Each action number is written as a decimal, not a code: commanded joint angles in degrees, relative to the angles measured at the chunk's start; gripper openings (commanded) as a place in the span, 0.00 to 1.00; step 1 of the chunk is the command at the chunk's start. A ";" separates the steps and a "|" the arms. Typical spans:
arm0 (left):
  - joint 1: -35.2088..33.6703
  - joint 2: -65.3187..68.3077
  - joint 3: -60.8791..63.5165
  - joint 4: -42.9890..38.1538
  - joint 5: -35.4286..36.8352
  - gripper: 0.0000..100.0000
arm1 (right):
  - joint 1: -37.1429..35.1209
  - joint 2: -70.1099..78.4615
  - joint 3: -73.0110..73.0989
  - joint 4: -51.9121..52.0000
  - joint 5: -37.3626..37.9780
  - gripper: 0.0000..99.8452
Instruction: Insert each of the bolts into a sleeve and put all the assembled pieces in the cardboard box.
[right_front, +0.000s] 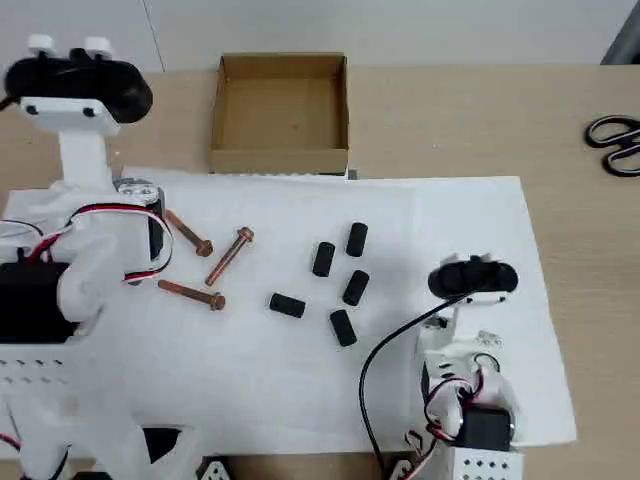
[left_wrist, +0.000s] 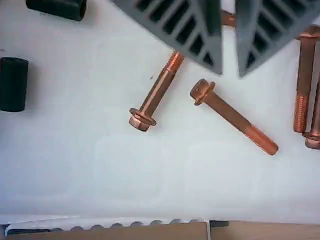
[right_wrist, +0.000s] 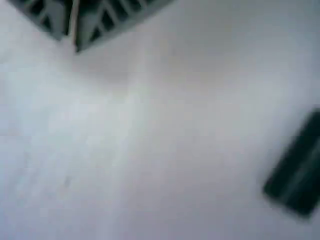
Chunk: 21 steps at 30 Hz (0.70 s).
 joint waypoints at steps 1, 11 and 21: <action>-0.09 0.18 -1.98 -0.26 0.18 0.01 | 0.48 0.22 -9.14 -5.05 -4.22 0.01; -0.44 5.27 -1.80 0.09 0.18 0.01 | -3.38 29.32 -38.51 2.33 -5.63 0.01; -0.44 9.41 -1.80 0.97 -0.09 0.01 | -7.87 64.66 -67.60 20.79 -13.98 0.01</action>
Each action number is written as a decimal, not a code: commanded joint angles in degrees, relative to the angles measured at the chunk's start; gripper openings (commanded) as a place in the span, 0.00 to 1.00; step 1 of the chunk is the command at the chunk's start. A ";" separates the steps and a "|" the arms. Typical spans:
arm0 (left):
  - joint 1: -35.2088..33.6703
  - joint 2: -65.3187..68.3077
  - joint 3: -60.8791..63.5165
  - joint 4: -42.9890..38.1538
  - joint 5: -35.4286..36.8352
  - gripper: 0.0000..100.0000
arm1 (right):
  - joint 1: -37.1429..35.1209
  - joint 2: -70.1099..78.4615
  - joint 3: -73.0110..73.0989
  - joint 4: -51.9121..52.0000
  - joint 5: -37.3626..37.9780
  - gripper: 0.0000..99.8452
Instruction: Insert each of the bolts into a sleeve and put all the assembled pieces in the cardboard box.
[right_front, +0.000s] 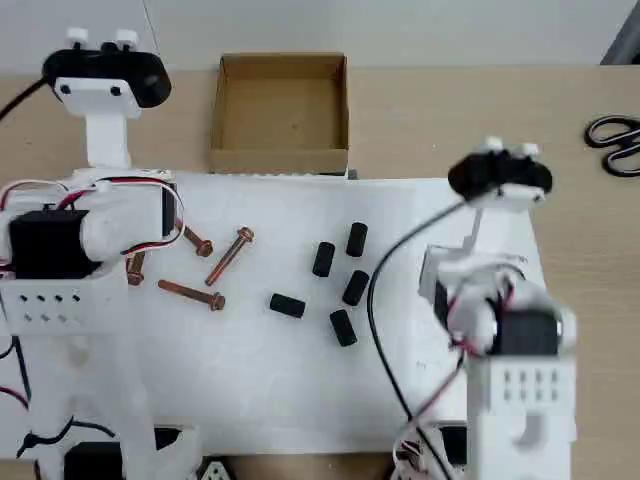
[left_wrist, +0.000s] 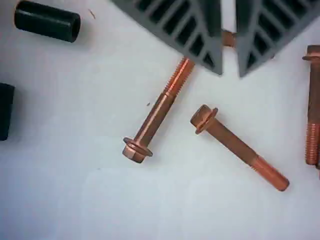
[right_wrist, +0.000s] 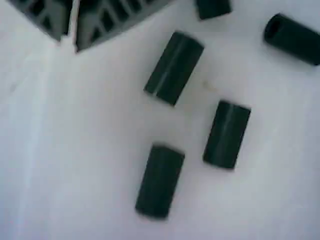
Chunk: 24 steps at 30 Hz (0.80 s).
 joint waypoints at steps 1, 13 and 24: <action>-0.44 0.88 -1.80 0.97 -0.18 0.01 | -2.59 11.30 -10.20 6.37 -3.69 0.01; -4.22 14.95 7.08 0.62 -5.54 0.01 | -10.68 38.64 -38.24 18.07 -7.91 0.01; -9.05 20.92 7.16 -3.43 -5.54 0.01 | -19.12 52.26 -48.53 18.24 -13.80 0.15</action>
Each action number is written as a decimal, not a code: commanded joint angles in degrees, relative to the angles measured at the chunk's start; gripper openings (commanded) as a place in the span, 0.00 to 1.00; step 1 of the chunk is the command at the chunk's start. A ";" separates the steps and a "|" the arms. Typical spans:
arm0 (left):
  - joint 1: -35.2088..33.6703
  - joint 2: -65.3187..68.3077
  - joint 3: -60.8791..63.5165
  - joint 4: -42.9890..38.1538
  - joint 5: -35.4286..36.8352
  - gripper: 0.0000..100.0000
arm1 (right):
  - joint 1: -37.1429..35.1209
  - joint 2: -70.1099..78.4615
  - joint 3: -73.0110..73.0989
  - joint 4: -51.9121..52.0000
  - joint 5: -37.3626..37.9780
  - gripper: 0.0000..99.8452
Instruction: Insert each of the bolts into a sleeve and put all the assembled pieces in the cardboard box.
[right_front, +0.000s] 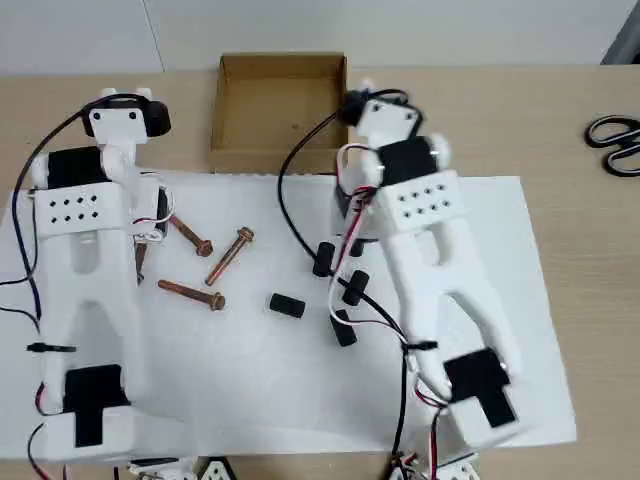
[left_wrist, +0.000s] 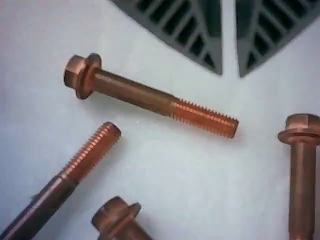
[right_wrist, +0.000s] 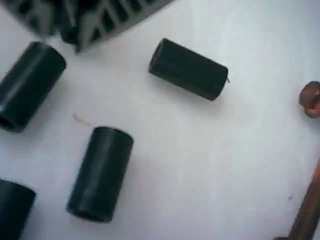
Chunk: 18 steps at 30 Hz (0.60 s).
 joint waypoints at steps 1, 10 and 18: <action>-0.09 -0.26 -0.31 -1.41 -0.53 0.01 | -0.57 1.63 -2.46 0.48 -3.08 0.17; -0.09 -0.18 -0.22 -1.05 -0.53 0.01 | 1.27 5.93 -2.46 -2.42 -2.99 0.14; -0.09 -0.18 -0.22 -0.97 -0.53 0.01 | 2.15 10.51 -2.46 -7.16 -2.29 0.14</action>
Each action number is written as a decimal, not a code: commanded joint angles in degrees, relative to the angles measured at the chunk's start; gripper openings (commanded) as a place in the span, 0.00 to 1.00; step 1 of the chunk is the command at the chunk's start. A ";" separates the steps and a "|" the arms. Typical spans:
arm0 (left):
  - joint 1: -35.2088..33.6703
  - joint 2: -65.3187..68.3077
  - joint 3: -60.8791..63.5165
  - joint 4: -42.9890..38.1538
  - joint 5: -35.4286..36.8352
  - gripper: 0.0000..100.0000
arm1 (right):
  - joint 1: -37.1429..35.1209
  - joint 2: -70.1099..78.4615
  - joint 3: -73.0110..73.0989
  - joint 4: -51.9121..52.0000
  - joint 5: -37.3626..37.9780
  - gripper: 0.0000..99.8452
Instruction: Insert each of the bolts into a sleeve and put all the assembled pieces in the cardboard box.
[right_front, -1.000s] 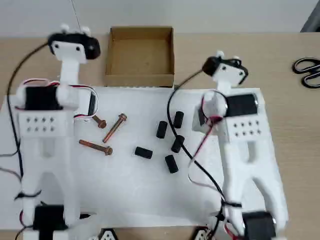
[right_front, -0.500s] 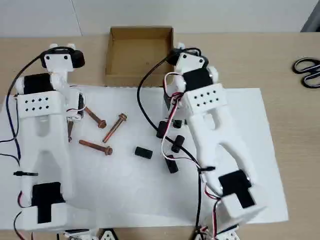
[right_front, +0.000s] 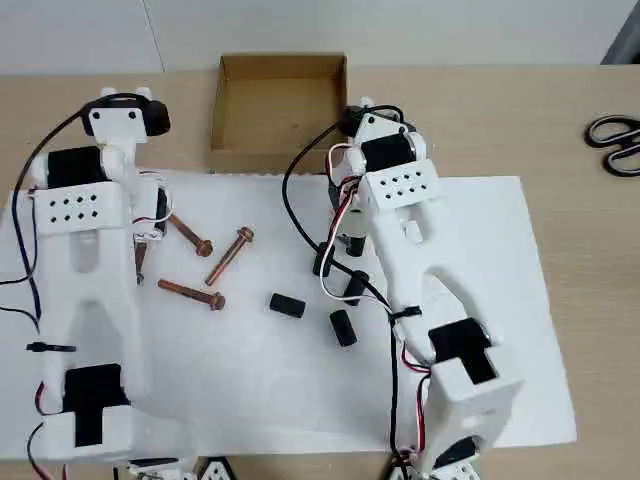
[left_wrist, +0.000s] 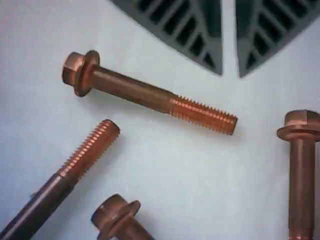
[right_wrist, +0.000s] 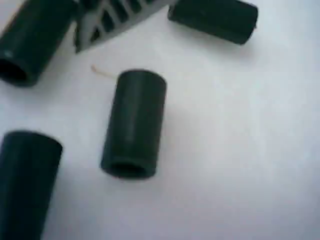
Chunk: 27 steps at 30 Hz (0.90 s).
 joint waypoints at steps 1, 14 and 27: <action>-0.09 -0.26 -0.22 -0.88 -0.26 0.01 | 0.75 0.84 -2.37 -2.24 0.88 0.14; -0.09 -0.26 -0.13 -0.88 -0.18 0.01 | 3.56 5.93 -2.46 -8.31 2.90 0.14; -0.09 -0.26 -0.13 -0.88 -0.09 0.01 | 3.21 6.64 -2.46 -10.51 2.90 0.14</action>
